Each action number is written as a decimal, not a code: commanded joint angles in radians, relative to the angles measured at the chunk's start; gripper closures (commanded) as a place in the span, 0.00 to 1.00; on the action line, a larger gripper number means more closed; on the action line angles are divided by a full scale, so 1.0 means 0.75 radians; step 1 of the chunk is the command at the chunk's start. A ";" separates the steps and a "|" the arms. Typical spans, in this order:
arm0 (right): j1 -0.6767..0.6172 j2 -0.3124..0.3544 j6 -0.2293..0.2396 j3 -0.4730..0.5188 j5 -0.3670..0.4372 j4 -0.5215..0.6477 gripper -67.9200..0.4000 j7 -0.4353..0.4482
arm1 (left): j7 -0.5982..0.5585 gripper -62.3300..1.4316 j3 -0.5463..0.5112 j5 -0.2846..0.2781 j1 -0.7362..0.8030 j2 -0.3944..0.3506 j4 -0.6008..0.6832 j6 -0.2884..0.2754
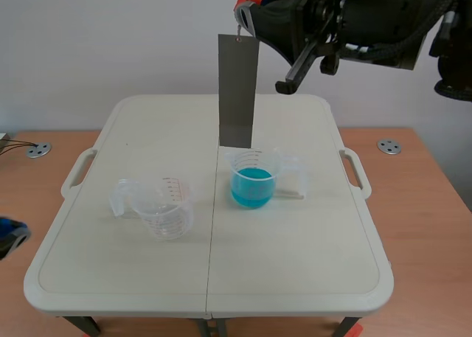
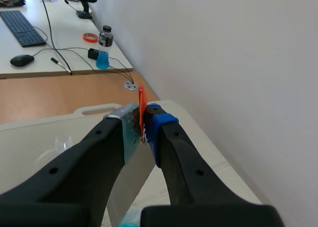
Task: Hold the metal plate by the orange handle, dip it into the blue solution, take it out and point at it, then put the plate back in the beaker on the left.
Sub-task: 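Point at the plate with the left hand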
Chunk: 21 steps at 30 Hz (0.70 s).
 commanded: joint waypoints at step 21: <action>0.124 0.166 0.031 0.058 0.025 -0.144 0.97 0.159 | 0.073 0.93 0.676 -0.052 -0.973 0.321 -0.263 -0.087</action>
